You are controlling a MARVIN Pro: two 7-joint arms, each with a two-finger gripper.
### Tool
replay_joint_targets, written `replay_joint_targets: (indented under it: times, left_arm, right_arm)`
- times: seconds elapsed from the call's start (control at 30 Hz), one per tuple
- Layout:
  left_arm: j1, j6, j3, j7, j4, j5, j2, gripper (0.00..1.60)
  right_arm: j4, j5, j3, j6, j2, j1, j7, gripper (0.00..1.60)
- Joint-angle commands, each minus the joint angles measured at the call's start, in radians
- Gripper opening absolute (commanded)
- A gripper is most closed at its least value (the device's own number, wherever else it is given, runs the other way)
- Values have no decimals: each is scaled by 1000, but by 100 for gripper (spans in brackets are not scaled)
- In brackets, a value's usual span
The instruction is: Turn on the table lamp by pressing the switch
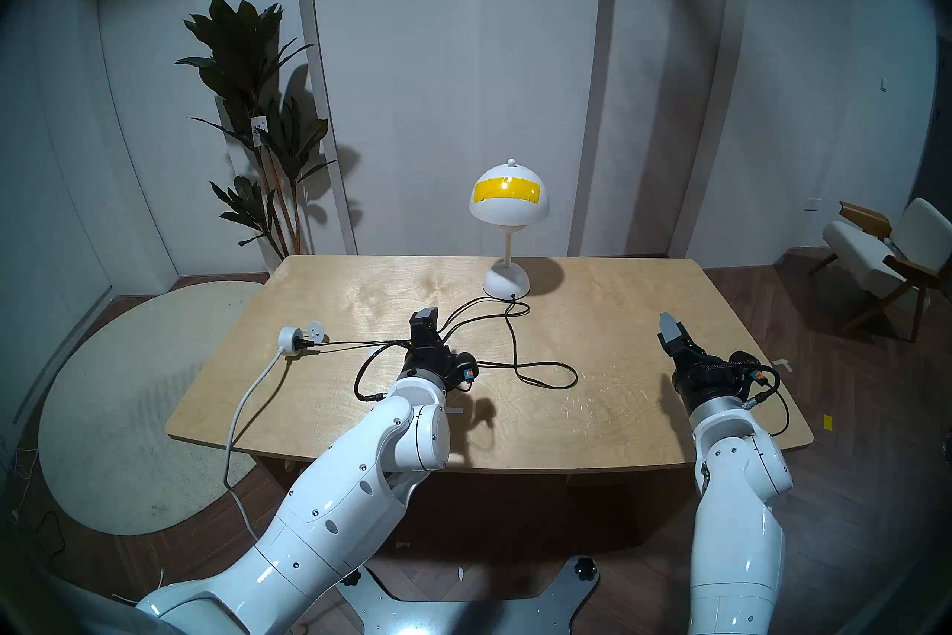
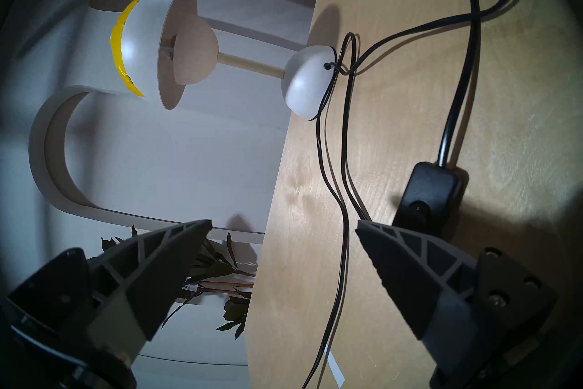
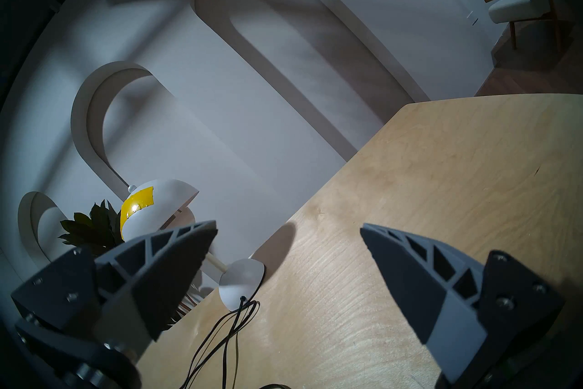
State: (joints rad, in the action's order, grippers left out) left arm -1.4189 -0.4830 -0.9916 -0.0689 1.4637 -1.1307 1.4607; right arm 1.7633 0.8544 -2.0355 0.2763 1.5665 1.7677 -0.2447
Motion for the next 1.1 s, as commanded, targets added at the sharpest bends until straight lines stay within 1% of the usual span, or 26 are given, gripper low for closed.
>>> replay_joint_targets:
  times: [0.0, 0.67, 0.9, 1.07]
  left_arm:
    - [34, 6, -2, 1, -4, -1, 14, 160]
    - [66, 17, 7, -22, -41, -13, 30, 160]
    - [74, 23, 7, -29, -75, -7, 42, 160]
    - [88, 30, 11, -55, -92, -9, 42, 160]
  right_arm:
    - [25, -1, 0, -5, -3, -4, -6, 160]
    - [25, -1, 1, -5, -3, -4, -6, 160]
    - [25, -1, 1, -5, -3, -4, -6, 160]
    - [25, -1, 1, -5, -3, -4, -6, 160]
